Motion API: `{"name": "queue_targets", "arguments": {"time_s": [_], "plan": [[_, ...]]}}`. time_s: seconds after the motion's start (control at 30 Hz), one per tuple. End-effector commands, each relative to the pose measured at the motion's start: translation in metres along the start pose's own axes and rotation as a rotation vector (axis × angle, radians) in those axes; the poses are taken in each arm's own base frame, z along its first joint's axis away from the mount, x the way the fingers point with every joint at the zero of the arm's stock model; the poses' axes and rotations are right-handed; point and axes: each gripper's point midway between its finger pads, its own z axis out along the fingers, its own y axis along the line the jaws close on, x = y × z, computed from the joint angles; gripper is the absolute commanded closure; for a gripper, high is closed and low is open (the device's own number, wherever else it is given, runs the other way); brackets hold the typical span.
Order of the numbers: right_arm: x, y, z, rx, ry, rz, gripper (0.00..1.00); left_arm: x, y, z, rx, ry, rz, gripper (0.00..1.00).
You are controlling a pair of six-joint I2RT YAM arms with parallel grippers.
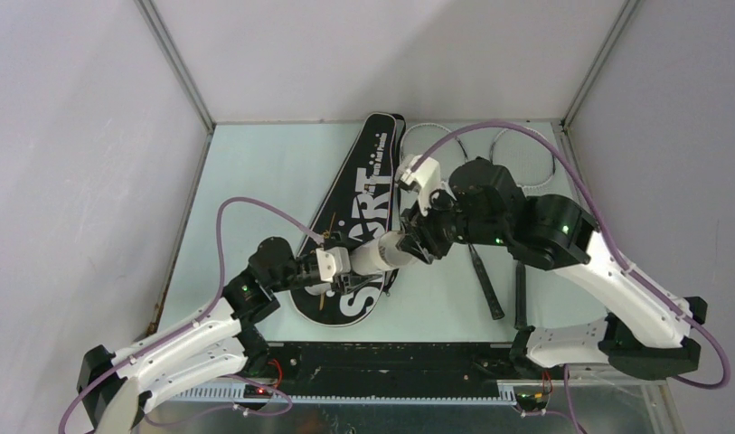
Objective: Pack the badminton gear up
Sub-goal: Close the lid on the shuttle tube.
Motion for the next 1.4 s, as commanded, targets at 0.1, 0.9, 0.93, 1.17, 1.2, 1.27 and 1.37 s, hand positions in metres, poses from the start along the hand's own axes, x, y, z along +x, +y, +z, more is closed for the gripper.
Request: {"name": "queue_targets", "arguments": {"time_s": [0.1,0.9,0.93,1.17,1.2,1.27,1.37], "plan": [[-0.029,0.002,-0.015,-0.01,-0.231,-0.064,0.56,-0.037,0.002,0.001,-0.009,-0.147,-0.074,0.51],[-0.069,0.007,0.033,0.113,-0.556,-0.241,0.56,-0.069,-0.013,0.007,0.102,-0.276,-0.203,0.5],[-0.068,0.007,0.034,0.112,-0.551,-0.236,0.56,-0.073,-0.013,0.006,0.101,-0.295,-0.2,0.5],[-0.053,0.002,0.044,0.089,-0.53,-0.138,0.55,-0.077,-0.017,-0.001,0.101,-0.343,-0.172,0.5],[-0.048,0.004,0.047,0.065,-0.514,-0.13,0.55,-0.077,-0.016,-0.001,0.092,-0.345,-0.173,0.5],[-0.042,0.003,0.05,0.05,-0.509,-0.089,0.55,-0.078,-0.015,-0.003,0.083,-0.351,-0.172,0.5],[-0.03,0.002,0.059,0.043,-0.507,-0.063,0.55,-0.082,-0.015,-0.004,0.078,-0.372,-0.184,0.5]]}}
